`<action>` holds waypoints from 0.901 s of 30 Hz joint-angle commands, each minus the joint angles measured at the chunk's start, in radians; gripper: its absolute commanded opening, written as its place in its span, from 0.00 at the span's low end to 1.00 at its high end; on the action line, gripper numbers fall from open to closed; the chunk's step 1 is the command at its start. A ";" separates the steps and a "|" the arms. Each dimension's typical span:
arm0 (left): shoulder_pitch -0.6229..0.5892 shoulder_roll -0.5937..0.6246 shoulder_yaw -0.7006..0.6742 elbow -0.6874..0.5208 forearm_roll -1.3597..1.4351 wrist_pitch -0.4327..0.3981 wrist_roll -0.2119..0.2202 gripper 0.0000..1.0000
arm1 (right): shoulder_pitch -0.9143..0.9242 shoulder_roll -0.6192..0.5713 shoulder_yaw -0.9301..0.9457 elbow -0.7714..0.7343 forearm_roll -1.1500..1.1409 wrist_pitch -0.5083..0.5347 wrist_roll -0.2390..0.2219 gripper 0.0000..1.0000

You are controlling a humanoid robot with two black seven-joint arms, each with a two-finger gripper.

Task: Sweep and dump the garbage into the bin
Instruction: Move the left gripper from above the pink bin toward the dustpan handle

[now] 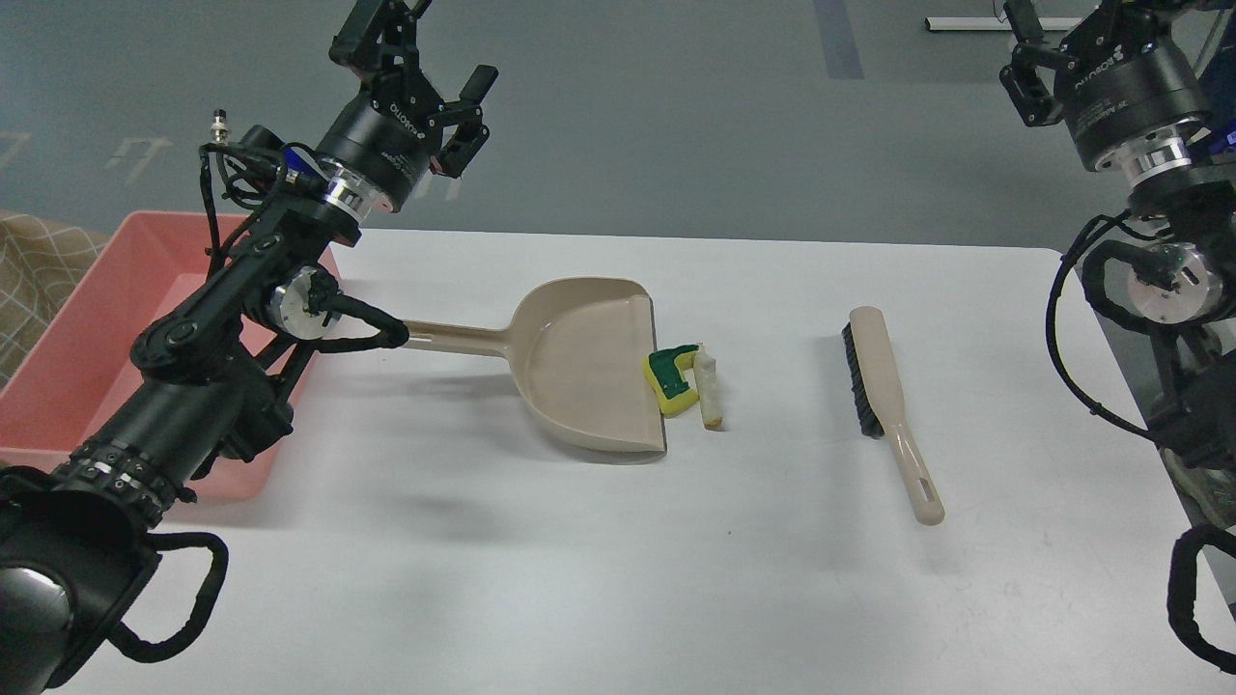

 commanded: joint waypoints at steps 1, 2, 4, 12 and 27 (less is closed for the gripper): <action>0.008 0.039 0.027 -0.072 0.008 0.012 0.030 0.98 | -0.004 -0.002 0.000 0.001 0.000 0.000 -0.001 1.00; 0.010 0.070 0.056 -0.109 0.008 0.035 0.051 0.98 | -0.007 -0.002 0.000 0.001 0.000 0.000 -0.001 1.00; 0.012 0.116 0.099 -0.172 0.010 0.076 0.067 0.98 | -0.014 -0.002 0.000 0.006 0.000 0.000 -0.001 1.00; 0.140 0.334 0.153 -0.468 0.047 0.216 0.068 0.98 | -0.021 -0.009 0.000 0.011 0.000 0.000 -0.001 1.00; 0.571 0.626 0.149 -0.912 0.203 0.401 0.070 0.98 | -0.037 -0.008 -0.002 0.017 -0.002 -0.005 -0.002 1.00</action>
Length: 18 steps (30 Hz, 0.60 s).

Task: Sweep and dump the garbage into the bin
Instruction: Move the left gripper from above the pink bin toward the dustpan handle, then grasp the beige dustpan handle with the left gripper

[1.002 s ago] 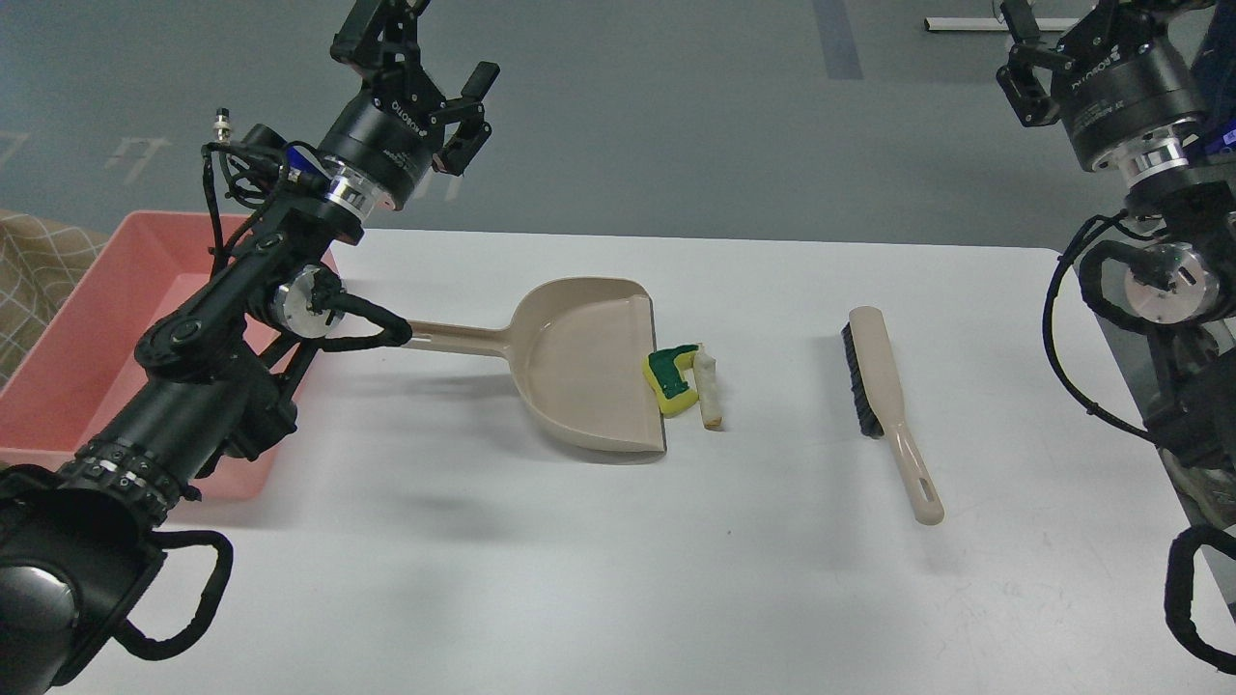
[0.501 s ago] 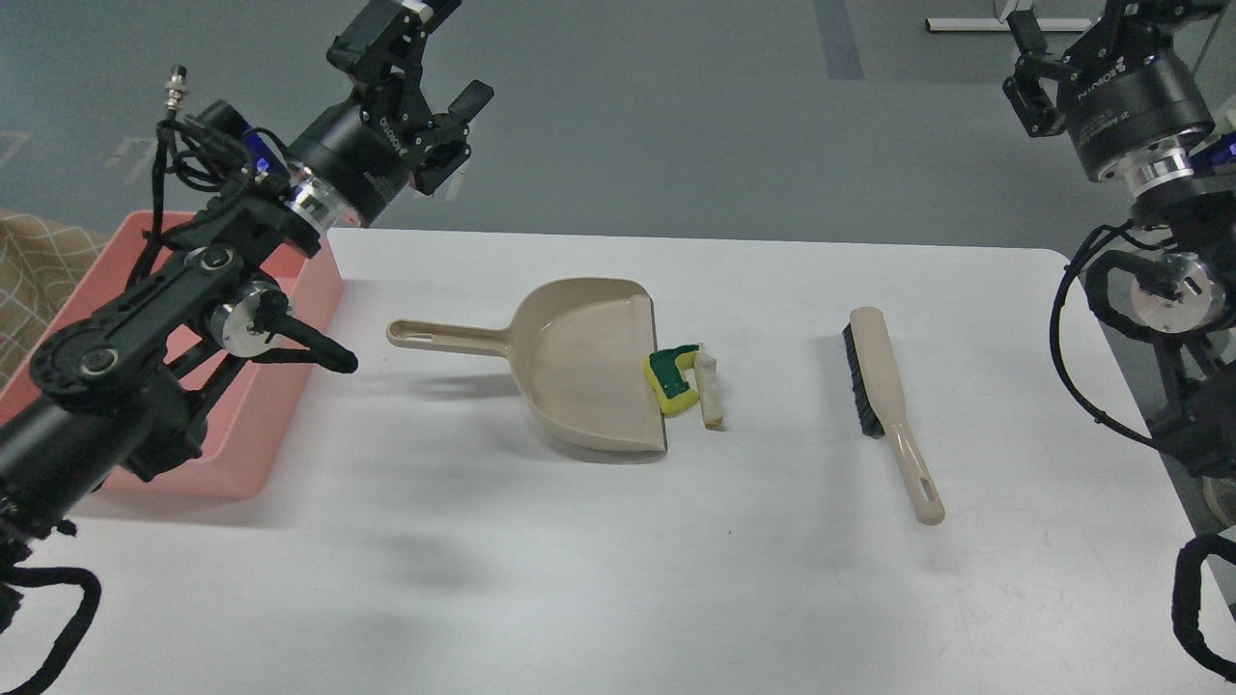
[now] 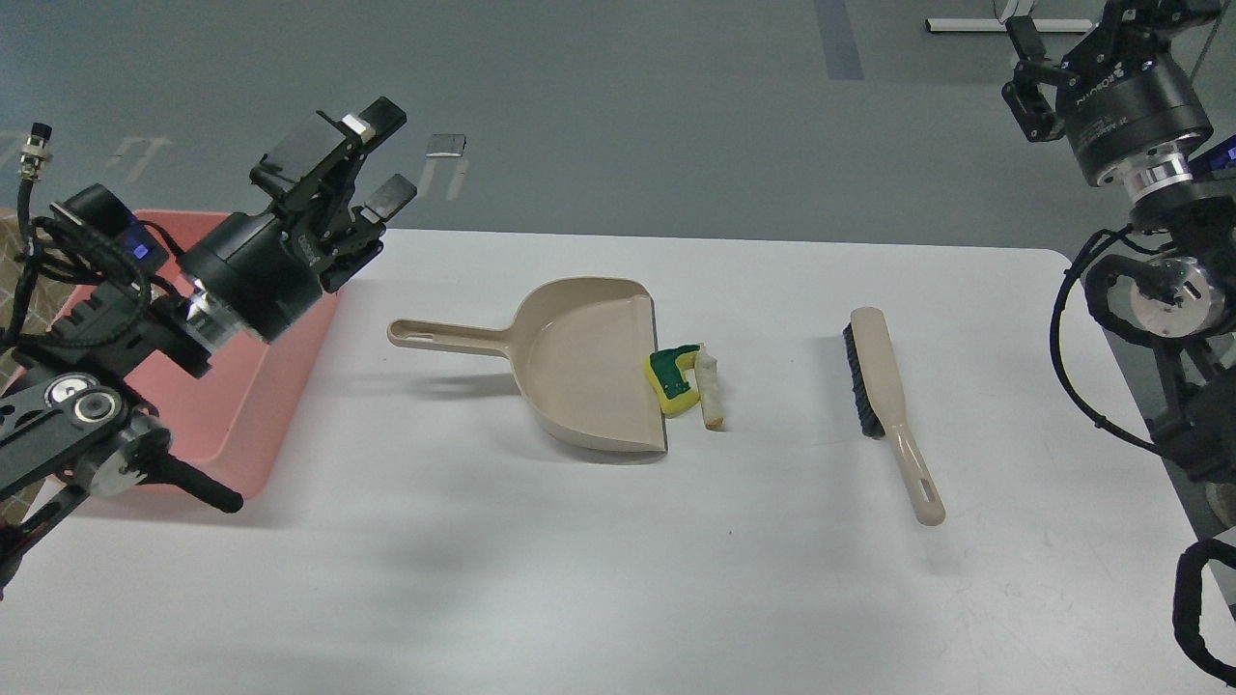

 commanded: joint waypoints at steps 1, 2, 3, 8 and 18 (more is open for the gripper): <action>0.127 -0.025 0.002 -0.032 0.085 0.048 0.003 0.98 | -0.009 0.001 0.001 0.003 0.000 -0.001 -0.001 1.00; 0.143 -0.040 0.002 -0.032 0.115 0.065 0.003 0.98 | -0.010 0.001 0.000 0.004 0.000 -0.003 -0.001 1.00; 0.165 -0.069 0.008 -0.031 0.165 0.094 0.003 0.98 | -0.015 -0.001 0.000 0.008 0.000 -0.003 -0.001 1.00; 0.253 -0.166 0.050 0.000 0.343 0.183 0.009 0.98 | -0.023 -0.001 0.000 0.012 0.000 -0.003 -0.001 1.00; 0.207 -0.430 0.051 0.331 0.417 0.317 0.052 0.98 | -0.036 -0.001 0.000 0.012 0.000 -0.003 -0.001 1.00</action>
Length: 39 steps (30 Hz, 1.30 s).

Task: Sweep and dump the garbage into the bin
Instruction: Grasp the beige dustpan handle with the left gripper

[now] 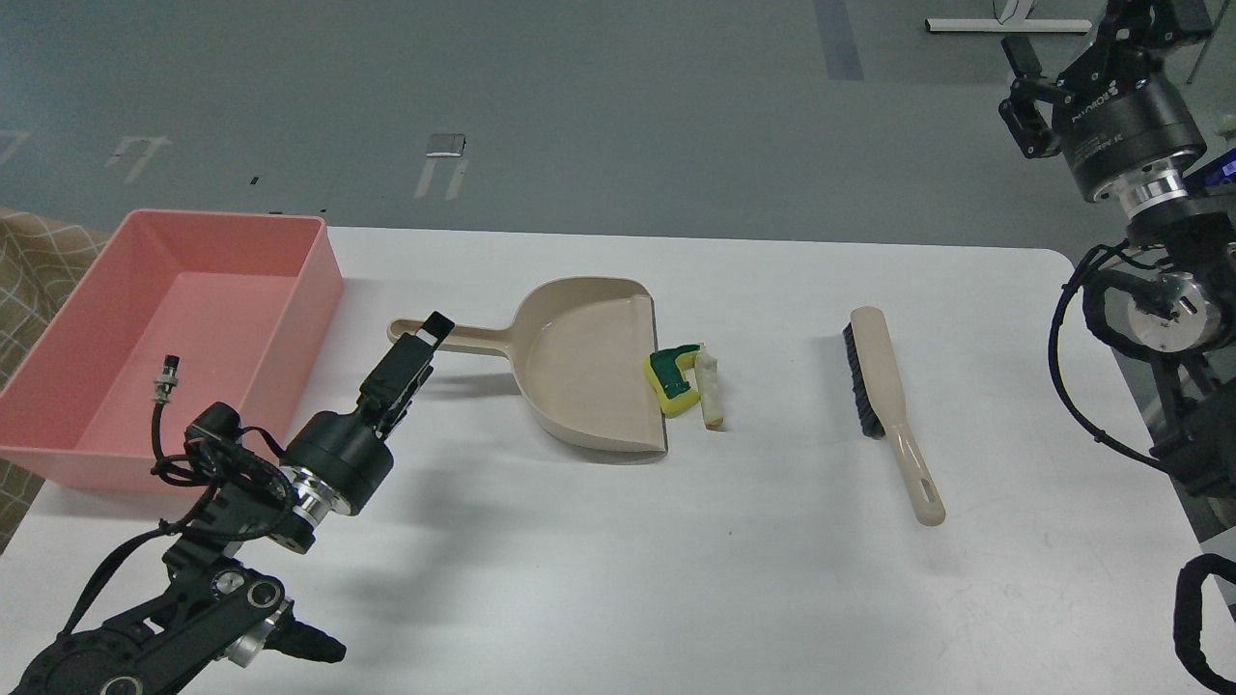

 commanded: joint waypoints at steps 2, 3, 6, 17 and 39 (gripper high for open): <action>-0.024 -0.090 0.000 0.149 0.005 0.057 0.001 0.98 | -0.010 -0.001 0.000 0.000 0.000 0.001 0.000 1.00; -0.033 -0.098 0.000 0.167 0.005 0.063 0.001 0.98 | -0.011 0.000 0.000 0.000 0.000 0.000 0.000 1.00; -0.059 -0.129 0.000 0.217 0.005 0.072 0.001 0.98 | -0.013 0.000 0.000 0.000 0.000 0.000 0.000 1.00; -0.167 -0.235 0.000 0.358 0.003 0.117 -0.002 0.98 | -0.011 0.000 0.000 0.000 0.000 0.000 0.000 1.00; -0.204 -0.301 0.000 0.453 -0.001 0.123 -0.002 0.92 | -0.010 -0.001 0.001 0.000 0.000 0.000 0.000 1.00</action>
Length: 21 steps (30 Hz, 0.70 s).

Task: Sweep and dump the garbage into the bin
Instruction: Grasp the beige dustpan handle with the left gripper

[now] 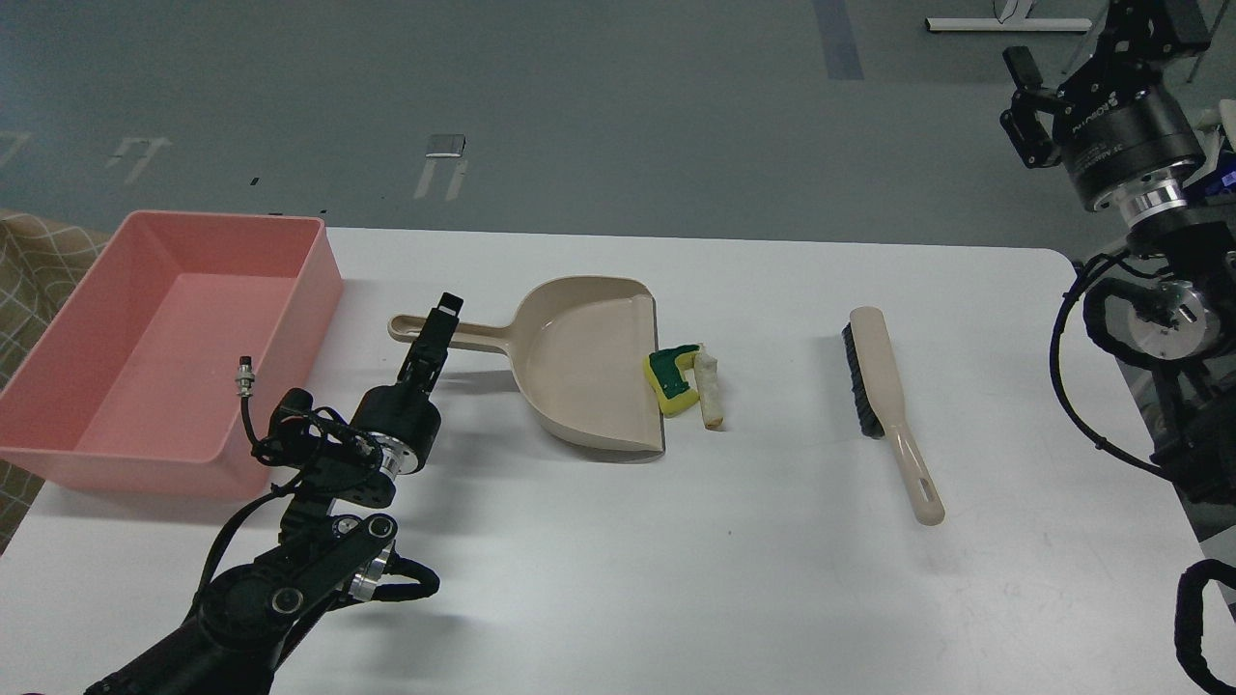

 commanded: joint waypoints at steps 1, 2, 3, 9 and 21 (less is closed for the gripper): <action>-0.004 -0.008 0.000 0.016 -0.002 0.000 0.000 0.91 | 0.000 0.001 0.000 0.000 0.000 0.000 0.000 1.00; -0.005 -0.011 0.000 0.025 -0.002 0.000 0.001 0.89 | 0.000 -0.001 0.000 0.000 0.000 0.000 0.000 1.00; -0.007 -0.011 0.000 0.032 0.000 0.000 0.001 0.88 | -0.001 -0.001 0.000 0.000 0.000 0.001 0.000 1.00; -0.017 -0.023 0.000 0.040 -0.004 0.000 0.003 0.84 | -0.001 0.001 0.000 0.002 0.000 0.000 0.000 1.00; -0.022 -0.026 0.000 0.055 -0.008 0.000 0.015 0.66 | -0.001 -0.001 0.000 0.003 0.000 0.000 0.000 1.00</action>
